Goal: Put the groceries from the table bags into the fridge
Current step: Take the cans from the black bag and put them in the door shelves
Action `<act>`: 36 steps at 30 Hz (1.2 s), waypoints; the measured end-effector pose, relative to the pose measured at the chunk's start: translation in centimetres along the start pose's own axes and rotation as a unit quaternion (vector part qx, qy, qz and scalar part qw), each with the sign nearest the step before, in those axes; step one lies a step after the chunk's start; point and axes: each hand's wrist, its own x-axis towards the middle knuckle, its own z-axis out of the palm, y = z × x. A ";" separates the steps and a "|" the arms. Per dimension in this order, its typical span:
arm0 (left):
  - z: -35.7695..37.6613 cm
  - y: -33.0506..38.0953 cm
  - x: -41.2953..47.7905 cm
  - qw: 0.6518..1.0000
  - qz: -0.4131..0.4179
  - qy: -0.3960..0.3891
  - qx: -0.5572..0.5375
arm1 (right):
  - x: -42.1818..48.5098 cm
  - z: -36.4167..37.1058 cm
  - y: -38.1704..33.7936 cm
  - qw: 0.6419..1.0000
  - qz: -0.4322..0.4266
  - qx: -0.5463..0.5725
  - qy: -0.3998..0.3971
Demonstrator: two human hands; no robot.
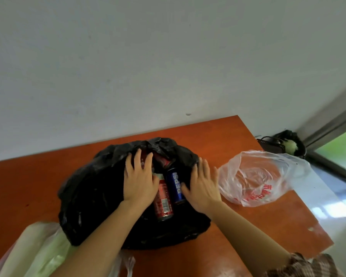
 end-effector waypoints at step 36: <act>5.6 -6.7 16.4 0.917 -0.228 -0.081 -0.317 | 8.1 1.7 6.6 0.999 -0.003 0.011 -0.037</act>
